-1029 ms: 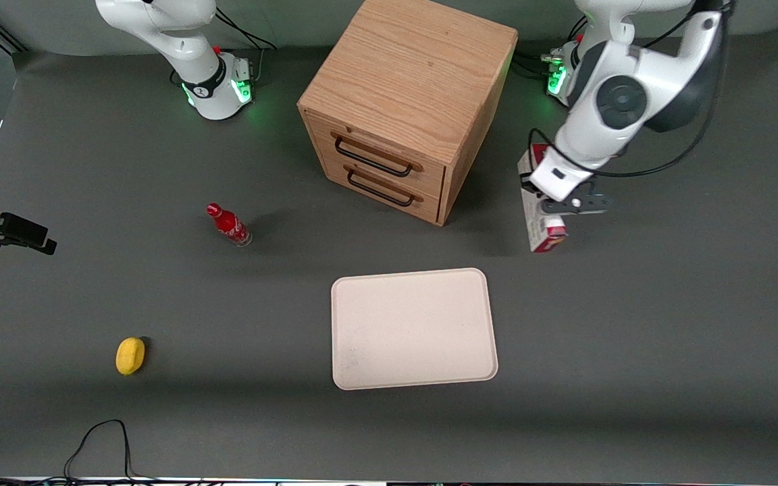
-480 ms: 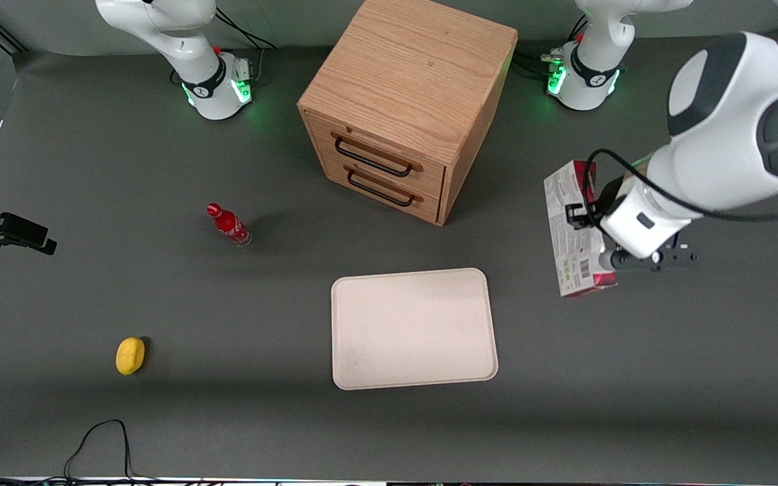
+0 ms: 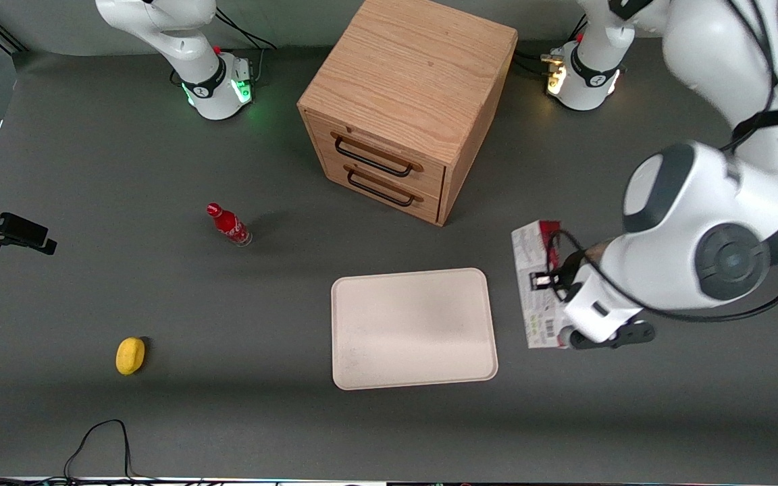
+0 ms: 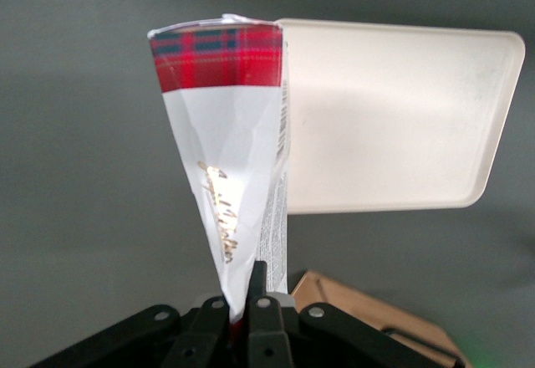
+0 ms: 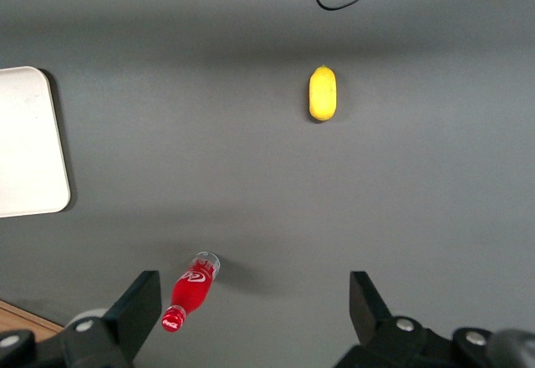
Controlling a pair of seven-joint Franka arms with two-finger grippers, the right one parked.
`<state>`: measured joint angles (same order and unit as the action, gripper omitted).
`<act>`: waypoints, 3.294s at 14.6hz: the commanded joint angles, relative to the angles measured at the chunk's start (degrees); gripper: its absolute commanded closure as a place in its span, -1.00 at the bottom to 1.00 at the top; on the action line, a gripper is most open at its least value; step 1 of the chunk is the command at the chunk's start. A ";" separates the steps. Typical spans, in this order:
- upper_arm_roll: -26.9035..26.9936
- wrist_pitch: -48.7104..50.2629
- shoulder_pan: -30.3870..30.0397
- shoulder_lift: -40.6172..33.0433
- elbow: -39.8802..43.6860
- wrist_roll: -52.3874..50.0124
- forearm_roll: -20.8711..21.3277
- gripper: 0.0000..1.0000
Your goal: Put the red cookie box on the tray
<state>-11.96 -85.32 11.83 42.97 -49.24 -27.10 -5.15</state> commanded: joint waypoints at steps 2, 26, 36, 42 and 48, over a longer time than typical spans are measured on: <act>3.34 -5.37 5.38 8.17 6.35 -3.03 0.93 1.00; 3.00 -18.49 1.46 -18.13 -31.41 -11.66 9.81 -1.00; 5.46 -12.51 -14.20 -51.02 -57.71 14.77 4.63 -1.00; 5.46 -8.02 -15.00 -55.27 -58.96 19.09 4.53 -1.00; 5.64 -7.94 -15.00 -55.27 -58.96 19.72 4.44 -1.00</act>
<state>-6.24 -93.44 -2.65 -11.30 -107.49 -8.73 0.20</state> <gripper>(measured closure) 0.000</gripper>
